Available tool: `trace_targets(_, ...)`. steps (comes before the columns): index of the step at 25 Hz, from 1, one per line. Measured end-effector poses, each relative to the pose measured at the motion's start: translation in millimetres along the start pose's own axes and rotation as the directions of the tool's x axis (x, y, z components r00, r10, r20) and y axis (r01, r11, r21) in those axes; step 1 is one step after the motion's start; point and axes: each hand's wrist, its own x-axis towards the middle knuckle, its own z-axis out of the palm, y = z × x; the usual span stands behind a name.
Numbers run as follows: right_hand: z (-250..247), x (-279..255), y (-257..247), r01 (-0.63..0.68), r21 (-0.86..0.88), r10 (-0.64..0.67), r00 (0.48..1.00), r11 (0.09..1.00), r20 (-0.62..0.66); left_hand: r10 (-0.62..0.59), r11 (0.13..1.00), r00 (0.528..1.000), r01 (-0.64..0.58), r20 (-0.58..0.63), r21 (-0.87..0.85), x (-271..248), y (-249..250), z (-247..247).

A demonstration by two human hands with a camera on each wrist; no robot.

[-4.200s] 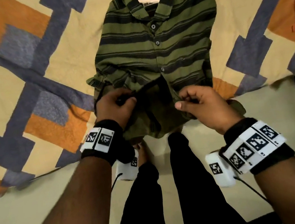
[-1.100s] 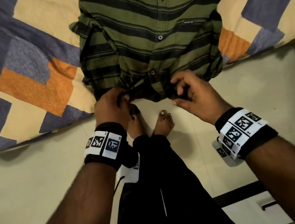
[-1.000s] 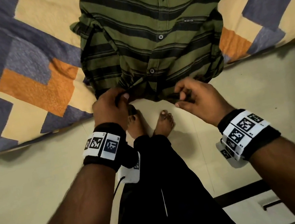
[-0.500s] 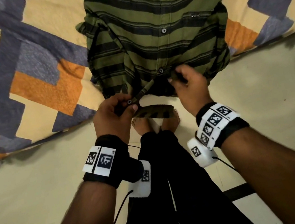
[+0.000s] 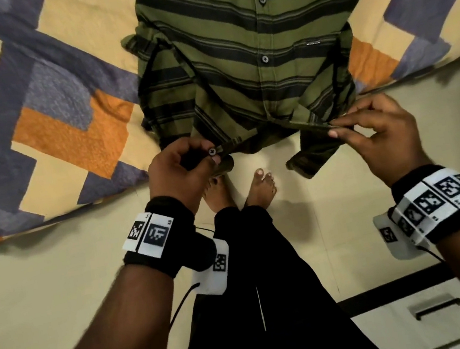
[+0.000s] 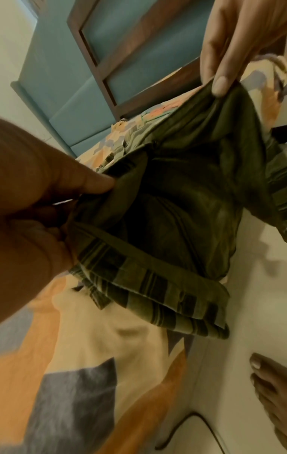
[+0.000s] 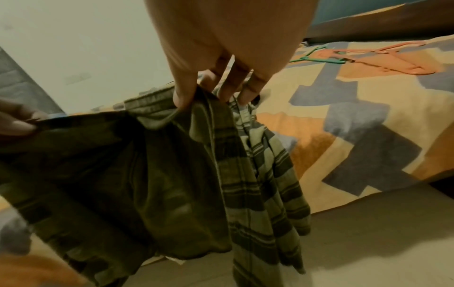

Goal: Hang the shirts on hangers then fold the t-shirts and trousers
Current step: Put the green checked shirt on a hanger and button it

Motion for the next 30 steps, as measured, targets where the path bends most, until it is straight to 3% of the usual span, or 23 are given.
trace_targets(2,-1.5,-6.6,2.3,-0.063,-0.061,0.065,0.998,0.996,0.018,0.005,1.000,0.995,-0.002,0.103,-0.026,-10.5,1.8,3.7)
trace_targets(3,0.9,-11.2,-1.6,-0.156,-0.013,0.157,0.986,0.988,0.063,0.007,1.000,0.989,-0.005,0.145,-0.014,-14.8,0.0,6.5)
trace_targets(5,9.9,-20.7,-22.9,-0.400,0.180,0.352,0.903,0.899,0.248,-0.025,1.000,0.982,0.023,0.188,0.011,-21.7,-6.8,14.0)
trace_targets(7,21.8,-31.9,-49.7,-0.540,0.369,0.384,0.823,0.756,0.419,-0.076,0.997,0.978,0.079,0.193,-0.010,-28.8,-11.1,24.1)
trace_targets(10,37.3,-43.6,-78.9,-0.586,0.529,0.361,0.804,0.613,0.472,-0.122,0.990,0.971,0.135,0.205,-0.050,-38.6,-8.7,36.8)
trace_targets(17,48.5,-41.1,-87.8,-0.514,0.542,0.360,0.857,0.665,0.370,-0.118,0.975,0.968,0.155,0.221,-0.158,-40.0,-6.7,45.6)
trace_targets(21,49.8,-41.2,-81.5,-0.468,0.433,0.326,0.873,0.771,0.363,-0.125,0.971,0.961,0.169,0.247,-0.167,-42.1,-5.9,49.2)
trace_targets(25,55.6,-43.8,-80.2,-0.373,0.347,0.256,0.905,0.860,0.339,-0.160,0.972,0.967,0.189,0.199,-0.137,-42.7,-9.2,50.0)
trace_targets(27,59.5,-44.7,-78.8,-0.379,0.330,0.259,0.899,0.865,0.354,-0.187,0.969,0.967,0.210,0.176,-0.126,-42.8,-10.0,49.8)
trace_targets(30,62.3,-42.2,-74.4,-0.514,0.350,0.342,0.826,0.783,0.448,-0.219,0.967,0.963,0.235,0.156,-0.096,-42.1,-10.5,50.4)
